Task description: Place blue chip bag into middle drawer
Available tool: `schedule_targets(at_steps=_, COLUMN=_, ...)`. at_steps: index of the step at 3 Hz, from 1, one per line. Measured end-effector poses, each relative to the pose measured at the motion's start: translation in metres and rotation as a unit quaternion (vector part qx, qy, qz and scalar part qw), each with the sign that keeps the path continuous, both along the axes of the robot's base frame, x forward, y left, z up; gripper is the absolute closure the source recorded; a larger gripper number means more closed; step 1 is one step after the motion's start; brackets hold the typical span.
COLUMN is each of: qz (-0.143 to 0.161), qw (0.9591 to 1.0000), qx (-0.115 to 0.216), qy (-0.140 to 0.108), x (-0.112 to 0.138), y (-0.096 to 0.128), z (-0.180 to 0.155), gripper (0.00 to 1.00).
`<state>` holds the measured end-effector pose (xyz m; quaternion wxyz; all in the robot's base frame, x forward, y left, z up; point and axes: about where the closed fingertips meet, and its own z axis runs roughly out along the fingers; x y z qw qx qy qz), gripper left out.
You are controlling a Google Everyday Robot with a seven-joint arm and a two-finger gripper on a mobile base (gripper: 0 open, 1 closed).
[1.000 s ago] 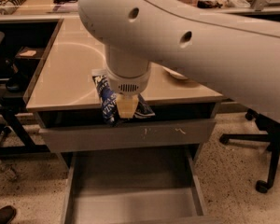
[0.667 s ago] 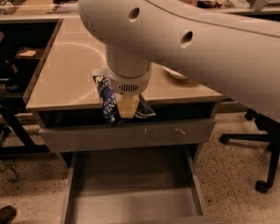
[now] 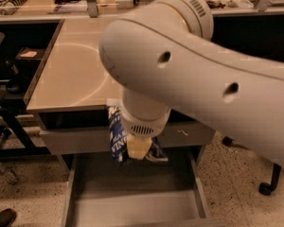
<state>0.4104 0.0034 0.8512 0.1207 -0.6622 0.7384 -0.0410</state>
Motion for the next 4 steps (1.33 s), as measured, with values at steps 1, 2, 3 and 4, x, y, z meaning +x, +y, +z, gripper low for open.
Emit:
schedule_targets(at_steps=1, qz=-0.003, qw=0.9998, qx=0.001, qy=0.019, x=-0.01, y=-0.002, z=-0.011, gripper=1.0)
schedule_targets(at_steps=2, qz=-0.003, qw=0.9998, qx=0.001, qy=0.018, x=-0.01, y=-0.002, z=-0.01, gripper=1.0)
schedule_targets(at_steps=3, qz=-0.009, qw=0.9979, qx=0.025, qy=0.058, x=-0.018, y=0.001, z=-0.051, gripper=1.0)
schedule_targets(at_steps=4, qz=-0.035, qw=0.9939, qx=0.045, qy=0.095, x=-0.025, y=-0.005, z=-0.117, gripper=1.0)
